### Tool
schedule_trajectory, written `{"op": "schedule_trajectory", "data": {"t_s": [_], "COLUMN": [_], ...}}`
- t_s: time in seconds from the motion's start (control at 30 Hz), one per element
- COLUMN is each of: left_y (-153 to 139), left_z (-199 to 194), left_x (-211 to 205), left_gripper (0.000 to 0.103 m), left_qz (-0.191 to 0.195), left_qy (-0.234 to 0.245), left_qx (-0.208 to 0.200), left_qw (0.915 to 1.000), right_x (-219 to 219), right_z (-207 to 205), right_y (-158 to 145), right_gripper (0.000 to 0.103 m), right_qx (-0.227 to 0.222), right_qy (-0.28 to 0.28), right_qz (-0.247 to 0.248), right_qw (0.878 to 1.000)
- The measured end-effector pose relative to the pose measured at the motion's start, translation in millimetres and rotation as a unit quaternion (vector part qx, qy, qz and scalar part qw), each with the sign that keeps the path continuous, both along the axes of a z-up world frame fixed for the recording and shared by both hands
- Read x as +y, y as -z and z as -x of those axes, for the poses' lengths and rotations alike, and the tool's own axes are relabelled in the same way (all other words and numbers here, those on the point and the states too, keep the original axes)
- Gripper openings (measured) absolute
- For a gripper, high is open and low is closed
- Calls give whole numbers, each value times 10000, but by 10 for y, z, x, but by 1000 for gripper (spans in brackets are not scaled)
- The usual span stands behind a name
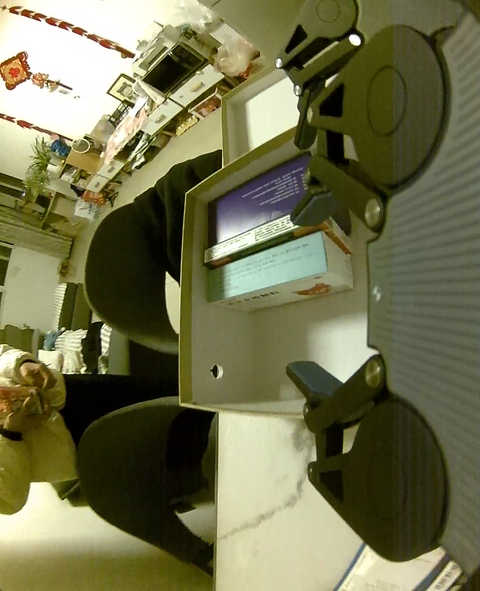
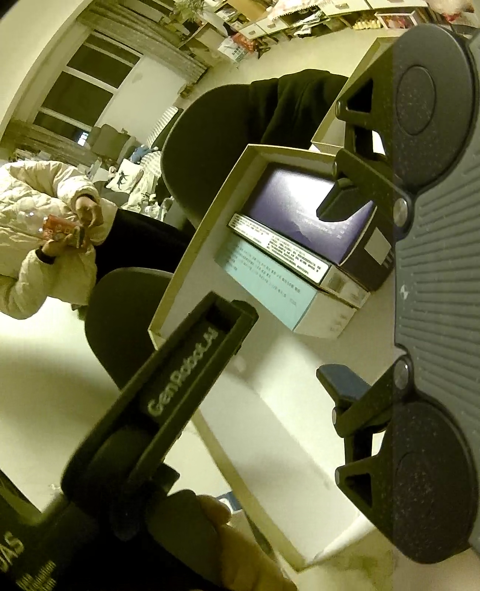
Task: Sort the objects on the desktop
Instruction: 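Withdraw the left tool from the cardboard box toward the pile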
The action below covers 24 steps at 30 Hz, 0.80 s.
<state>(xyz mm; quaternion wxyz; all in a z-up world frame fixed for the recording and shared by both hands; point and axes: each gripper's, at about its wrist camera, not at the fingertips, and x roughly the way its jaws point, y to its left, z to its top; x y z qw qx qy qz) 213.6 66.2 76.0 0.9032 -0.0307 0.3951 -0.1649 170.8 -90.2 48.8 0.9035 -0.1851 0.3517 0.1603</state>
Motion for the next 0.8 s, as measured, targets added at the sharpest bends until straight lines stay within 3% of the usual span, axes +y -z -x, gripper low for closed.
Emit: {"op": "schedule_trajectory", "data": {"t_s": [0.53, 0.8], "left_y": [-175, -211], "left_z": [585, 836], "left_x": [232, 611], "left_gripper": [103, 103], "left_qz": [-50, -10], "left_qy": [-459, -1116], "left_qx": [-416, -501], "left_qw": [9981, 9925], "right_x": [27, 212], "right_z": [489, 631], "right_y": [-205, -275], "right_gripper": [89, 93], "right_qx": [-287, -424], "right_qy": [-37, -323], "right_qz": [-458, -625], "right_qw": [9985, 9966]}}
